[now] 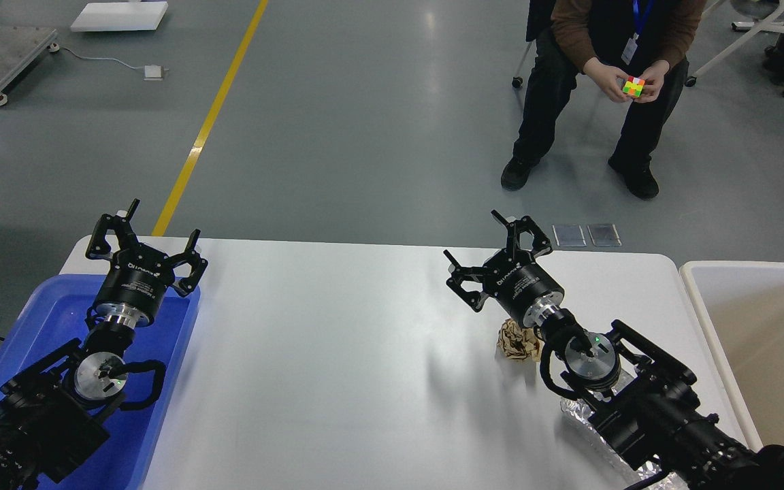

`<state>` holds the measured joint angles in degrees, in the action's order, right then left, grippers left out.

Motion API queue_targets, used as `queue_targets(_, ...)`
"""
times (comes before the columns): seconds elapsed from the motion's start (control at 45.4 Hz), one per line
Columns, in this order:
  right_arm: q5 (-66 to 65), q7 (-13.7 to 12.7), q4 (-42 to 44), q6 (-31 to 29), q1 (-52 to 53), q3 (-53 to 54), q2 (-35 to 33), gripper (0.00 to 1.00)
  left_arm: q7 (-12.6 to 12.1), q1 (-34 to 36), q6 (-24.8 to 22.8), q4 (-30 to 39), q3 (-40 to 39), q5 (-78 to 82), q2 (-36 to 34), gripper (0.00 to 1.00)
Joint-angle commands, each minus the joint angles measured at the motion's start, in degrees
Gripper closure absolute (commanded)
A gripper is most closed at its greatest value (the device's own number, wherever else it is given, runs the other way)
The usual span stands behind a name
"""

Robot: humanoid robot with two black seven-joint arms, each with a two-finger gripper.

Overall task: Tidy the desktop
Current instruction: 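Lift the right gripper up and away from the brown paper ball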

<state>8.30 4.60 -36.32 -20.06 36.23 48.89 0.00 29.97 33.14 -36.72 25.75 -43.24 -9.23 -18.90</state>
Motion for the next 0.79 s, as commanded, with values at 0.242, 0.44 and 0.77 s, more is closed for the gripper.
queue_targets(0.242,-4.34,-0.03,-0.95,-0.15,0.07,-0.11,0.00,0.00,0.00,0.00,-0.02,0.00,0.00,0.00,0.00,0.00)
queue_targets(0.44,-5.93,0.06,-3.49,-0.07,0.25,0.33,-2.89,0.00,0.00,0.00,-0.02,0.00,0.00,0.00,0.00,0.00)
queue_targets(0.77,-6.36,0.23,-19.39,0.37,-0.02,0.59,-17.83,0.00,0.00,0.00,-0.02,0.00,0.00,0.00,0.00,0.00)
